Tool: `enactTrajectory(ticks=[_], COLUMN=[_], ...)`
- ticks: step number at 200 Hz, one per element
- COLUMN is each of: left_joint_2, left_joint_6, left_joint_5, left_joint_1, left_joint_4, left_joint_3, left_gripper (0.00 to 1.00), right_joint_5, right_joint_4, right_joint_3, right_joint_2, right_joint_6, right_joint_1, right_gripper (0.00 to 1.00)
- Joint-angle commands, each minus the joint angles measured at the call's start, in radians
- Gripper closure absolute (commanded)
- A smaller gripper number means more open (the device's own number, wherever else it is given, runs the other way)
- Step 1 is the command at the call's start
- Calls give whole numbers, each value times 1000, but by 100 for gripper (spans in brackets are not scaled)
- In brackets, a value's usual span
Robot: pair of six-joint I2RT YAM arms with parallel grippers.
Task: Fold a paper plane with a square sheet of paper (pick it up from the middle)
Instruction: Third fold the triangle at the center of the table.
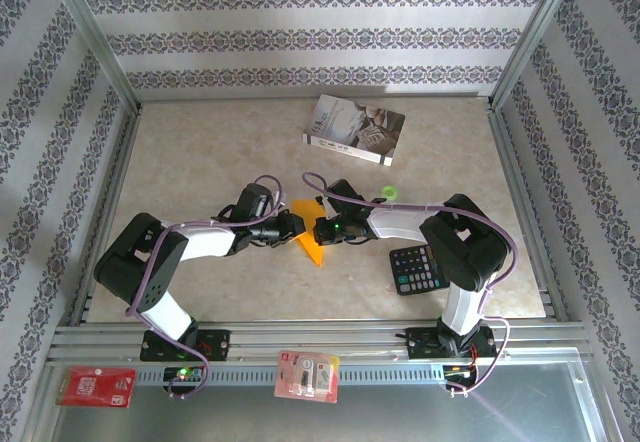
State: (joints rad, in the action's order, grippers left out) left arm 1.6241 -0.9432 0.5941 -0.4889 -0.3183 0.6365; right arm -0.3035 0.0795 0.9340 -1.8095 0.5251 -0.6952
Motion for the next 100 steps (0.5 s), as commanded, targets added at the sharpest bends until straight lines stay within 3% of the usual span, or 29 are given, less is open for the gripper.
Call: enactTrajectory(ticks=[1,100], left_joint_2=[18,100], left_joint_6=[29,47], left_joint_5=[30,28], left_joint_1=[10,20], left_joint_4=[15,28], left_joint_3=[18,5], left_gripper=[83,81], right_joint_5=[45,43], right_joint_4=[73,74], right_joint_3=[-32,-32], right_joint_2=[-46,-49], right_joint_6=[-10,-11], right_joint_1=[19,19], right_gripper=[100,100])
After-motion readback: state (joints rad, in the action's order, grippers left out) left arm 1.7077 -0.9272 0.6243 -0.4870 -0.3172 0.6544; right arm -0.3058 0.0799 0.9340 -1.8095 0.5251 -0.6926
